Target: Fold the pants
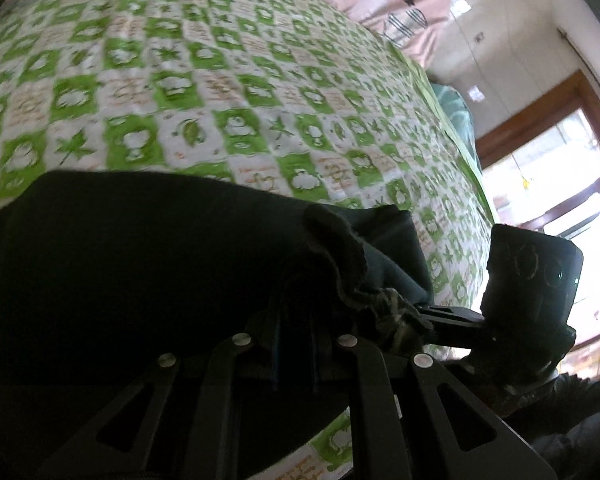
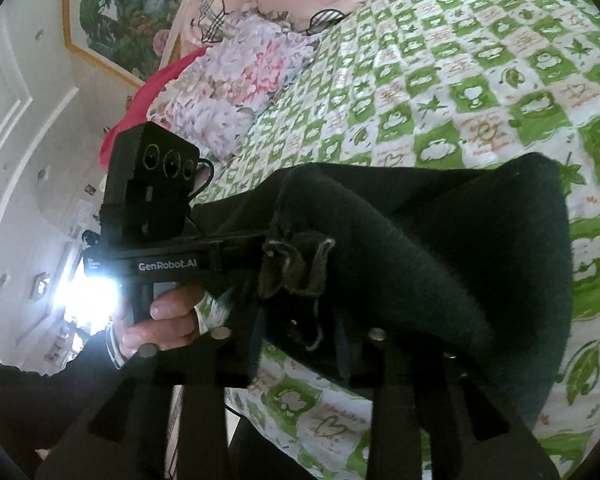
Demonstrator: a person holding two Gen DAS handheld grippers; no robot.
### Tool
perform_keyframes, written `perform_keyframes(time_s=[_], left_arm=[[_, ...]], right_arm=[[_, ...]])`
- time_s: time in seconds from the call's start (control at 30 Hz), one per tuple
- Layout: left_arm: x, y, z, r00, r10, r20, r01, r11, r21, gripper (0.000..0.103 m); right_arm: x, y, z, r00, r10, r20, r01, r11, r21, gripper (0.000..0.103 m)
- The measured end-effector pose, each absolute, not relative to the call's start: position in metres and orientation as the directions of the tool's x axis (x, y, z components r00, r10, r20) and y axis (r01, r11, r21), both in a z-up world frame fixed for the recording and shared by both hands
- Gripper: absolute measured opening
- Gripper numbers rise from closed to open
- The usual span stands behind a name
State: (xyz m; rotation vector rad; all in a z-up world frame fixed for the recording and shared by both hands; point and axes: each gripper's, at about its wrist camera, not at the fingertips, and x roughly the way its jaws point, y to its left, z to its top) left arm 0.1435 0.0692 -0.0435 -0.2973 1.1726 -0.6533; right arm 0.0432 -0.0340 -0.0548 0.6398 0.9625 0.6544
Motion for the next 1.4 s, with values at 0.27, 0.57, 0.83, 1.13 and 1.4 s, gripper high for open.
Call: perform_keyframes(time_s=[0.27,0.57,0.83,1.13,1.4], left_arm=[[0.122,0.105,-0.037,0.331,-0.580,-0.745,0.199,0.814,-0.545,0.014],[0.084,0.159,-0.017,0.475,-0.500,-0.724,0.057,0.839,-0.542,0.017],[0.048,0.213,0.007,0.593,-0.428,-0.682,-0.061,0.821,-0.568,0.022],[0.011,0.259,0.016,0.670,-0.340,-0.660,-0.184,0.785,-0.591,0.033],[-0.019,0.293,0.011,0.702,-0.259,-0.664,-0.300,0.738,-0.605,0.044]], right_arm=[[0.045,-0.023,-0.046,0.390,0.770,-0.505,-0.244,0.616,0.750,0.049],[0.046,-0.003,-0.019,0.368,0.797,-0.480,-0.328,0.594,0.734,0.049],[0.063,0.016,0.002,0.356,0.813,-0.460,-0.393,0.577,0.716,0.050],[0.091,0.049,0.022,0.320,0.838,-0.442,-0.457,0.545,0.703,0.053],[0.122,0.089,0.035,0.263,0.848,-0.460,-0.528,0.526,0.667,0.055]])
